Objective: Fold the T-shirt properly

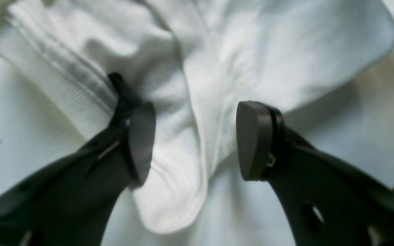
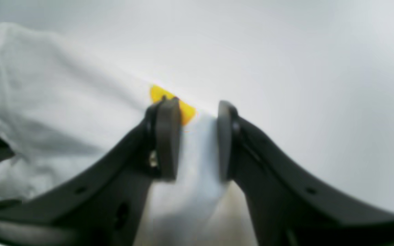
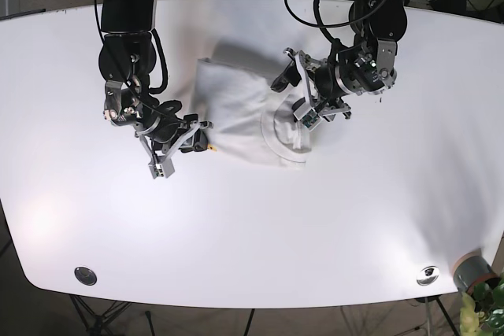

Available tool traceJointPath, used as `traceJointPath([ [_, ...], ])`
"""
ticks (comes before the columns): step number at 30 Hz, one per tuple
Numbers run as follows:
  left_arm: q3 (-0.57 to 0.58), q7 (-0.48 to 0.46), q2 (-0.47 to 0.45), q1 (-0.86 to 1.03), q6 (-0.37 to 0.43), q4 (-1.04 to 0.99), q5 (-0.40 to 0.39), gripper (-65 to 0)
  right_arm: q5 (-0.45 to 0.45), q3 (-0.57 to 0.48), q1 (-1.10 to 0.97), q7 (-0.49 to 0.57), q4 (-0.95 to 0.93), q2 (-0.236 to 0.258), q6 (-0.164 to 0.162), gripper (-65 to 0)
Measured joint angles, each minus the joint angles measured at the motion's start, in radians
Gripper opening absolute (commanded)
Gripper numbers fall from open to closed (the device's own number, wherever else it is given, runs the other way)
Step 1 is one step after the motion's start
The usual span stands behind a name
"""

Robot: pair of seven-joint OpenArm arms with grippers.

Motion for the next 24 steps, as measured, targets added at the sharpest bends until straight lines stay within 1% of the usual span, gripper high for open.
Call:
traceJointPath([
  [3, -0.005, -0.01, -0.031, -0.024, 0.0, -0.053, -0.009, -30.0, 0.01, 0.0, -0.001, 0.041, -0.04, 0.0, 0.005, -47.7],
  [4, -0.006, -0.011, -0.037, -0.027, 0.0, -0.06, -0.01, -30.0, 0.014, 0.0, 0.002, 0.039, -0.046, 0.002, 0.005, -47.7],
  [6, -0.016, -0.013, -0.05, -0.037, -0.004, -0.066, -0.021, -30.0, 0.016, -0.004, 0.006, 0.039, -0.054, 0.011, 0.015, -47.7],
  [12, -0.117, -0.002, -0.051, -0.071, 0.001, -0.07, -0.005, -30.0, 0.018, 0.0, -0.004, 0.05, -0.052, 0.027, 0.014, -47.7],
  [15, -0.166, 0.003, -0.048, -0.061, 0.0, -0.013, -0.005, -30.0, 0.011, -0.001, -0.009, 0.044, -0.032, 0.026, 0.008, -47.7],
  [18, -0.212, 0.001, -0.023, -0.044, 0.002, 0.055, -0.002, -30.0, 0.007, -0.002, -0.024, 0.039, 0.013, 0.027, 0.003, -47.7],
  [24, -0.209, 0.002, 0.001, 0.019, 0.0, 0.097, -0.008, -30.0, -0.001, -0.002, -0.031, 0.033, 0.097, 0.027, 0.003, -47.7],
])
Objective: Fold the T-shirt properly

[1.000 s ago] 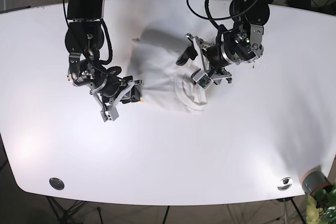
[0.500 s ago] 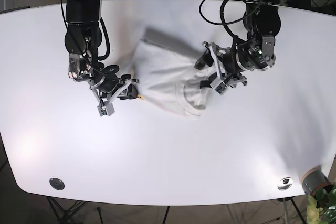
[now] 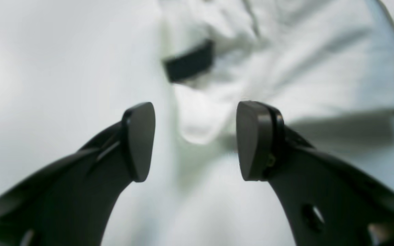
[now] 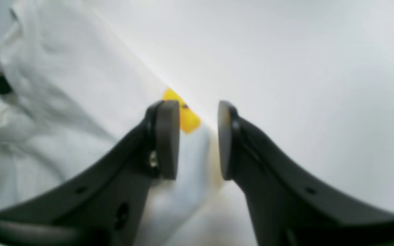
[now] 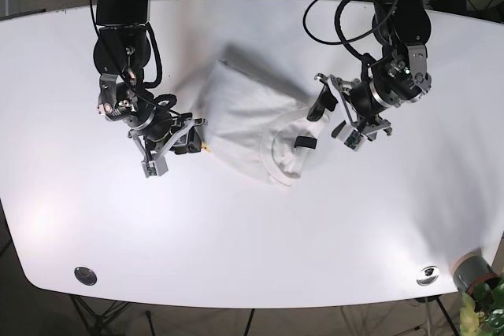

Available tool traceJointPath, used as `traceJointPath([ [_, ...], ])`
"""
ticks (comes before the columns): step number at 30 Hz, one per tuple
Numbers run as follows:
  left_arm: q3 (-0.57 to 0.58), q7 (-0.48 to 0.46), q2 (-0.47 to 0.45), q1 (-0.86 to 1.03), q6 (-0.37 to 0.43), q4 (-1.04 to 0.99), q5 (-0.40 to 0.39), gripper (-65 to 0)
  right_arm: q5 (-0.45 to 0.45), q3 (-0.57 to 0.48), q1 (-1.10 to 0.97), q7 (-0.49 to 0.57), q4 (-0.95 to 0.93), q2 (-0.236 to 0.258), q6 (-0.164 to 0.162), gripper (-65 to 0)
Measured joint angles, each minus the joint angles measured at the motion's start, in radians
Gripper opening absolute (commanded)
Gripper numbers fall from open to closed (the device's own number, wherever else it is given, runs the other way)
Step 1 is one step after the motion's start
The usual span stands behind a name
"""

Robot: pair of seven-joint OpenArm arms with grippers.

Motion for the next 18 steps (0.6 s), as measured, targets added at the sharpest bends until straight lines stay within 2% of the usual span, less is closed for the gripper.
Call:
traceJointPath([
  [5, 0.035, 0.0, 0.0, 0.025, 0.002, -0.016, 0.01, -30.0, 0.002, 0.0, 0.029, 0.005, -0.011, 0.019, 0.001, -47.7],
  [10, 0.056, -0.004, 0.02, 0.026, 0.0, -0.083, 0.0, -30.0, -0.005, 0.003, 0.077, 0.01, -0.109, 0.034, -0.003, -47.7],
  [13, 0.053, 0.003, 0.017, 0.0, 0.001, -0.142, 0.01, -30.4, -0.019, 0.002, 0.084, 0.054, -0.166, 0.042, -0.002, -47.7],
  [15, 0.05, 0.004, 0.019, -0.028, 0.001, -0.166, 0.01, -32.9, -0.043, 0.002, 0.079, 0.086, -0.189, 0.041, 0.002, -47.7],
  [18, 0.029, -0.004, 0.036, -0.074, 0.002, -0.209, 0.002, -35.8, -0.068, 0.002, 0.045, 0.115, -0.206, 0.044, 0.082, -47.7],
])
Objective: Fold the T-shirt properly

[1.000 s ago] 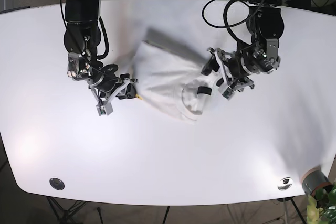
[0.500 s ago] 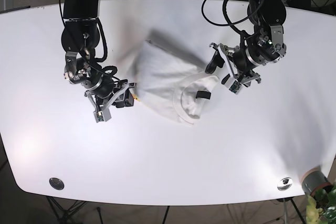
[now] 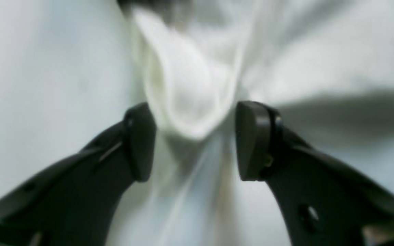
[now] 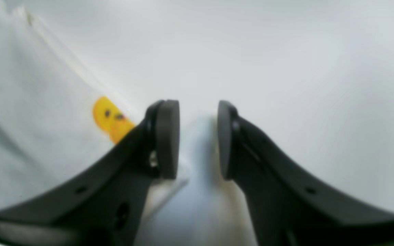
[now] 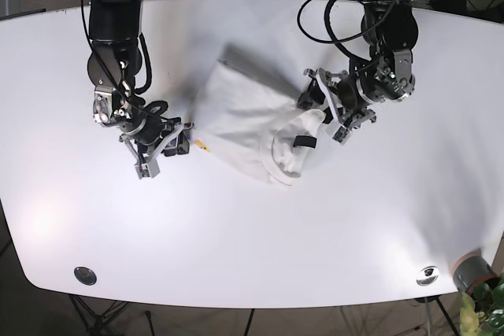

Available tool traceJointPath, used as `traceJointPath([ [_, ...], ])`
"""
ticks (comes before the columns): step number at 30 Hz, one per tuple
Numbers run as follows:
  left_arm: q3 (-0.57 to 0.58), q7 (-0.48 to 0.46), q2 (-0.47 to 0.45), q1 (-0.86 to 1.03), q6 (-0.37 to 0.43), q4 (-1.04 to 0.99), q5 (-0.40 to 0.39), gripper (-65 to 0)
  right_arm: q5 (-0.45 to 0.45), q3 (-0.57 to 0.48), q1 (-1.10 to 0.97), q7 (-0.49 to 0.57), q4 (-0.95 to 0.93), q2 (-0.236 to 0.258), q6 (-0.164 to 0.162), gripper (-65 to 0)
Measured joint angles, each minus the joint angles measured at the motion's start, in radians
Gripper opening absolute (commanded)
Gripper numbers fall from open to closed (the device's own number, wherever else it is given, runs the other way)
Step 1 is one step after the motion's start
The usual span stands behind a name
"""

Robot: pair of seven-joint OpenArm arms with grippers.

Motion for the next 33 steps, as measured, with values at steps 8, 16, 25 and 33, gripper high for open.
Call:
traceJointPath([
  [8, -0.024, 0.0, -0.007, -0.142, -0.001, -0.167, 0.004, -36.0, 0.004, 0.002, -0.15, 0.008, 0.152, -0.001, 0.021, -47.7],
  [16, -0.021, -0.13, -0.025, -0.332, 0.0, -0.441, 0.005, -36.0, -0.021, 0.0, -0.262, -0.01, 0.283, -0.057, 0.016, -47.7],
  [25, -0.018, -0.131, -0.076, -0.4, 0.002, -0.455, 0.0, -36.1, -0.016, -0.164, -0.285, -0.062, 0.377, -0.077, 0.02, -47.7],
  [33, -0.018, -0.08, -0.111, -0.301, 0.051, -0.164, 0.012, -33.6, -0.013, -0.161, -0.281, -0.083, 0.392, -0.058, 0.019, -47.7],
])
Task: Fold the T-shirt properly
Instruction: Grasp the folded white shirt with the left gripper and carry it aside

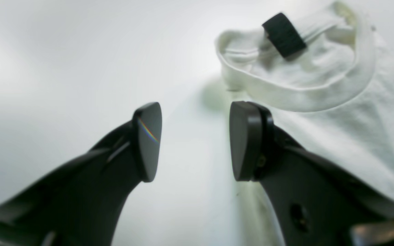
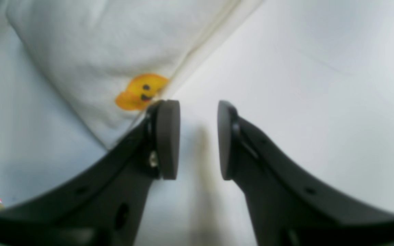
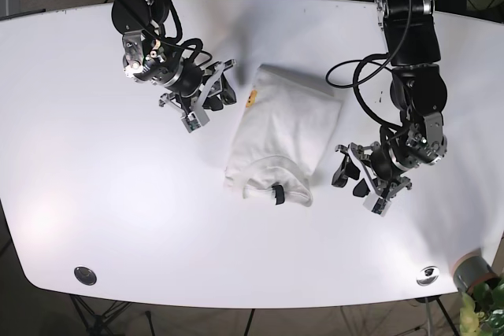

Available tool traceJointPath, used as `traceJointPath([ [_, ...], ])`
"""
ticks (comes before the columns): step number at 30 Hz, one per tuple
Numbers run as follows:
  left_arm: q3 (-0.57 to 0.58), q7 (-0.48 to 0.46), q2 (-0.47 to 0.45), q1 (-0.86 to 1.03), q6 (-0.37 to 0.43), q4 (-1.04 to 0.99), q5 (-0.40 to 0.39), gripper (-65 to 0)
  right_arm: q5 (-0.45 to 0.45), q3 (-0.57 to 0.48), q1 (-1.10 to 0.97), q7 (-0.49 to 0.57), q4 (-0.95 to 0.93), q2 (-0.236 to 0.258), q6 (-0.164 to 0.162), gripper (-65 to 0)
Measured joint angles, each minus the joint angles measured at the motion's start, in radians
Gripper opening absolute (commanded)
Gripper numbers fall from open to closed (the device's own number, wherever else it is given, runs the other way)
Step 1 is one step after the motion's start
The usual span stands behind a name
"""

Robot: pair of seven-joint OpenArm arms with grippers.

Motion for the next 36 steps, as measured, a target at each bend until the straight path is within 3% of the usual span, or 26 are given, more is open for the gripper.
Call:
traceJointPath([
  [4, 0.033, -0.001, 0.008, 0.068, 0.142, 0.174, -0.006, -21.5, 0.005, -0.001, 0.001, -0.001, 0.004, 0.019, 0.0, -47.7],
  [7, 0.123, -0.011, 0.01, 0.105, 0.267, 0.275, -0.004, -17.6, 0.003, 0.0, 0.0, 0.0, 0.004, 0.025, -0.003, -47.7],
  [10, 0.213, -0.067, 0.027, 0.145, 0.389, 0.346, -0.012, -16.5, 0.004, -0.002, 0.0, 0.001, 0.005, 0.021, -0.001, -47.7],
  [15, 0.359, -0.122, 0.027, 0.171, 0.492, 0.358, -0.014, -16.7, 0.0, 0.0, 0.006, -0.002, 0.005, 0.019, -0.003, -47.7],
  [18, 0.388, -0.171, 0.044, 0.178, 0.507, 0.332, -0.009, -16.8, 0.006, 0.01, 0.008, -0.001, 0.005, 0.021, 0.001, -47.7],
  [21, 0.401, -0.183, 0.09, 0.192, 0.518, 0.279, 0.074, -16.8, 0.009, 0.075, 0.006, -0.001, 0.005, 0.013, 0.005, -47.7],
  [26, 0.496, -0.316, 0.12, 0.211, 0.511, 0.104, 0.205, -17.1, -0.001, 0.183, 0.002, -0.004, 0.005, 0.022, 0.004, -47.7],
  [28, 0.517, -0.383, 0.126, 0.221, 0.502, 0.007, 0.216, -17.1, -0.006, 0.205, 0.0, -0.005, 0.005, 0.022, 0.004, -47.7],
  [31, 0.471, -0.484, 0.124, 0.219, 0.484, -0.069, 0.198, -17.2, 0.006, 0.226, -0.009, -0.001, 0.007, 0.019, 0.01, -47.7],
  [36, 0.327, -0.509, 0.058, 0.259, 0.465, -0.082, 0.179, -17.2, 0.009, 0.283, -0.02, -0.003, 0.016, 0.022, 0.006, -47.7],
])
